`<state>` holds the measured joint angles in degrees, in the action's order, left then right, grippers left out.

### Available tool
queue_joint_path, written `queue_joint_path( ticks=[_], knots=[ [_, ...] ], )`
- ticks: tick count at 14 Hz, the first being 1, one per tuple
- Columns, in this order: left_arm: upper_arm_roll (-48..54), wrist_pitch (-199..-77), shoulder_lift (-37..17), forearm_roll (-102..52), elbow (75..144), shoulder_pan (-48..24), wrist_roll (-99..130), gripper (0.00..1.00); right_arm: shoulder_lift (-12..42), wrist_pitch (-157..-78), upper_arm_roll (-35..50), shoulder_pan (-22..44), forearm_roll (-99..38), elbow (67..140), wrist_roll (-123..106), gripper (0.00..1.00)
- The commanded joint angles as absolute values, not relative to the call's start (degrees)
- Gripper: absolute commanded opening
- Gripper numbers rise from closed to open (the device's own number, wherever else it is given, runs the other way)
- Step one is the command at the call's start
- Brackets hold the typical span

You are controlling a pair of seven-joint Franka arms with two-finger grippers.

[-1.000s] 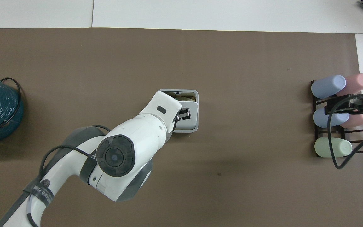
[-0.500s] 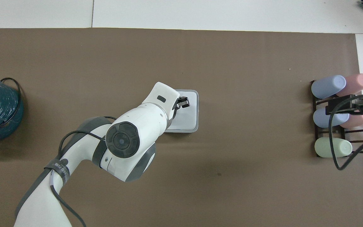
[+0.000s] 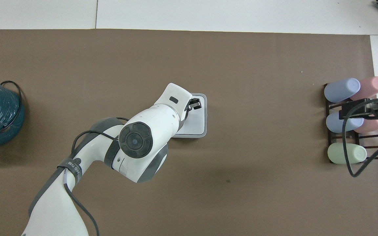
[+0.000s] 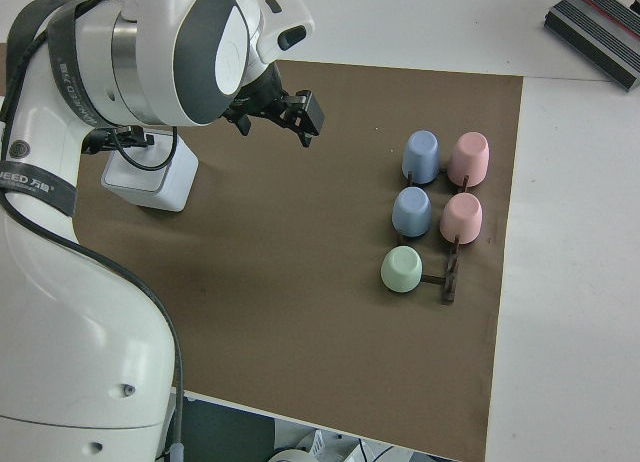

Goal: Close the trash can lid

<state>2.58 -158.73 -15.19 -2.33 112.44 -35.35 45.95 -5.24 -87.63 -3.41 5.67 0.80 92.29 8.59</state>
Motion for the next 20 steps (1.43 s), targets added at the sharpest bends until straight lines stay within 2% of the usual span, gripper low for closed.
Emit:
queue_joint_path(
  ticks=[1, 4, 9, 12, 15, 18, 20],
  knots=[
    [2.3, -161.5, -19.5, -2.8, 111.7, -36.6, 45.5, 0.24, -6.2, -87.1, -3.2, 5.1, 0.5, 93.0, 6.9, 1.0],
    [2.3, -157.4, -19.2, -2.9, 107.2, -35.8, 45.6, 0.25, -6.2, -87.1, -3.2, 5.1, 0.5, 93.0, 6.9, 1.0],
    [2.3, -133.2, -18.2, -2.8, 93.4, -28.7, 42.3, 0.28, -6.2, -87.1, -3.2, 5.1, 0.5, 93.0, 6.9, 1.0],
    [2.2, -122.5, -15.5, -2.9, 92.5, -22.5, 31.2, 0.3, -6.2, -87.1, -3.2, 5.1, 0.5, 93.0, 6.9, 1.0],
    [1.5, -112.9, -13.6, -2.7, 92.3, -16.5, 20.5, 0.37, -6.2, -87.1, -3.2, 5.1, 0.5, 93.0, 6.9, 1.0],
    [1.5, -104.8, -12.7, -2.1, 92.2, -6.5, 4.9, 0.39, -6.2, -87.1, -3.2, 5.1, 0.5, 93.0, 6.9, 1.0],
    [1.5, -102.1, -11.3, -1.9, 92.3, -1.2, -2.0, 0.45, -6.2, -87.1, -3.2, 5.1, 0.5, 93.0, 6.9, 1.0]
  ],
)
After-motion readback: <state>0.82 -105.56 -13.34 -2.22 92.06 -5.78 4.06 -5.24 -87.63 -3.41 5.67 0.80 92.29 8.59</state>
